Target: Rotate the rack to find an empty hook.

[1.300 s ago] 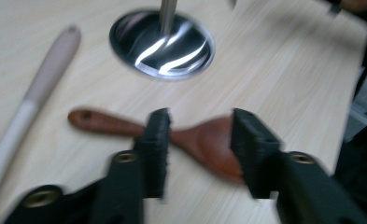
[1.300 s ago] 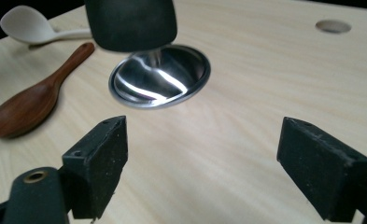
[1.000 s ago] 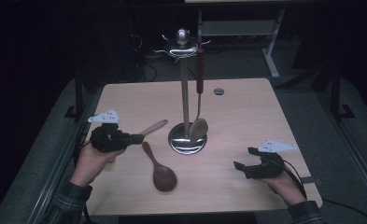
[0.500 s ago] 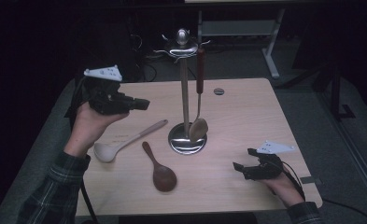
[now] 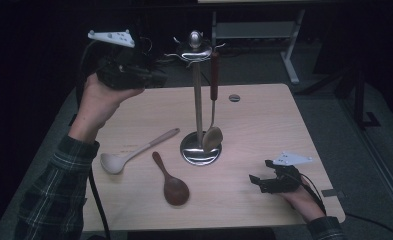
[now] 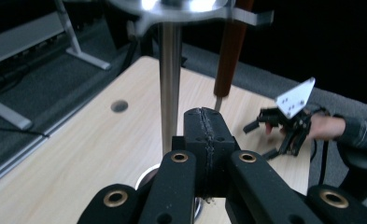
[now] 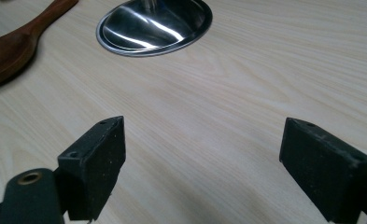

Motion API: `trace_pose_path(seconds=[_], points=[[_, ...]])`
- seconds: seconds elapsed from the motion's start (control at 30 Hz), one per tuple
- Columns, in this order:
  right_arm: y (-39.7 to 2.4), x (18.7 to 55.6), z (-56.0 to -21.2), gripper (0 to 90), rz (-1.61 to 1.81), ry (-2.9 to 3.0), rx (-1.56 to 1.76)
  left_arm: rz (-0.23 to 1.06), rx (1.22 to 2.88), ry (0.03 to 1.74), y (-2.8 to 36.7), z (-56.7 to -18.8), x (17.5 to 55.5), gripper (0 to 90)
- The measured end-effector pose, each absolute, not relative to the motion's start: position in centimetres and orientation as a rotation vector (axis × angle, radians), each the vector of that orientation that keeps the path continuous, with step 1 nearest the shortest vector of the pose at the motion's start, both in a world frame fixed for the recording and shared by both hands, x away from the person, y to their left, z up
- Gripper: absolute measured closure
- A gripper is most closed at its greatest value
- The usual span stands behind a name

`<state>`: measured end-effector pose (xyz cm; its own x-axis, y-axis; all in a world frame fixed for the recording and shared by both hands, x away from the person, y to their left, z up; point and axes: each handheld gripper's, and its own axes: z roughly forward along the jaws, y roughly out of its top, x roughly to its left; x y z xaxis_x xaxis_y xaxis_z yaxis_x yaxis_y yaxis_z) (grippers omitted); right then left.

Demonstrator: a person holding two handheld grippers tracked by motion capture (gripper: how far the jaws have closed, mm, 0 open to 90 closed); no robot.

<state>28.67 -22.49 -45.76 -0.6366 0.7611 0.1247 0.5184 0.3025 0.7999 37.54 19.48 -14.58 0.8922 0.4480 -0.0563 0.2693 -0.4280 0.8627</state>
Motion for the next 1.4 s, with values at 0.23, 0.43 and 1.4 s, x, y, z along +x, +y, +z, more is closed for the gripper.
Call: trace_pose_path(seconds=[0.23,0.43,1.4], points=[[-22.4,28.7,-46.0,14.3,1.228,2.302,1.162,0.256,2.036,0.509,18.6,-12.5,38.4,89.7],[-22.3,28.7,-46.0,14.3,1.229,2.305,1.152,0.295,2.041,0.536,18.6,-11.8,39.1,89.7],[-22.4,28.7,-46.0,14.3,1.229,2.309,1.147,0.280,2.008,0.575,18.8,-11.1,41.0,89.7]])
